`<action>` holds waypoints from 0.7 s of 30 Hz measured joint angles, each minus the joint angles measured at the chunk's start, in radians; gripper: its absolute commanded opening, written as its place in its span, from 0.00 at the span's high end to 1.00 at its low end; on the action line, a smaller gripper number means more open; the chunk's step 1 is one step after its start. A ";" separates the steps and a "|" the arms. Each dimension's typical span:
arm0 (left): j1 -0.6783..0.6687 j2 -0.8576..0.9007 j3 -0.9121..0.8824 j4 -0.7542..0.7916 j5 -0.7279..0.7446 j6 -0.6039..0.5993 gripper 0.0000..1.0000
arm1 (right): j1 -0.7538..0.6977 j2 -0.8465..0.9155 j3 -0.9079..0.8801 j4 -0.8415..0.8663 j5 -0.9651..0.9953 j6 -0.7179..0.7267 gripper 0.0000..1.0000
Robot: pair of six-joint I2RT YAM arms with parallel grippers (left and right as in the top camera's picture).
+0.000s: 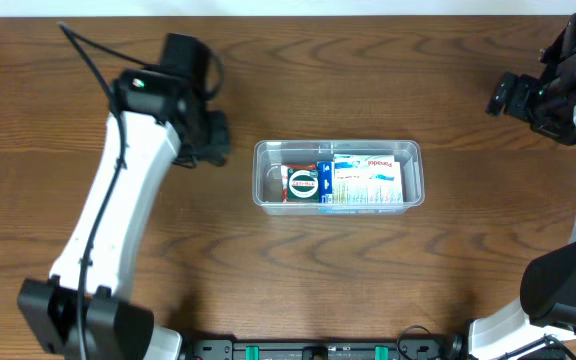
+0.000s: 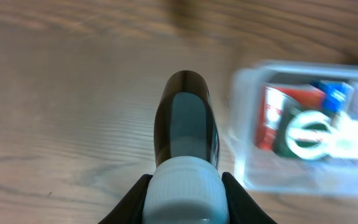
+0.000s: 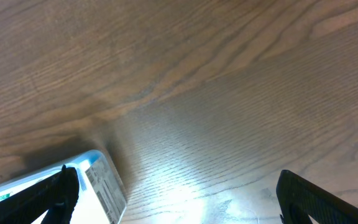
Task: Pack container
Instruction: 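Carry the bottle over the container and lower it inside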
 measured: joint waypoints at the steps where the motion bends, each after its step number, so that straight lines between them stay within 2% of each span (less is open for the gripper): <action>1: -0.026 -0.016 0.000 0.000 0.000 0.000 0.81 | 0.000 0.000 0.000 0.000 0.000 0.000 0.01; 9: -0.175 -0.108 0.000 -0.004 0.002 -0.034 0.81 | 0.000 0.000 0.000 0.000 0.000 0.000 0.01; 21: -0.284 -0.061 0.000 0.000 -0.010 -0.100 0.81 | 0.000 0.000 0.000 0.000 0.000 0.000 0.01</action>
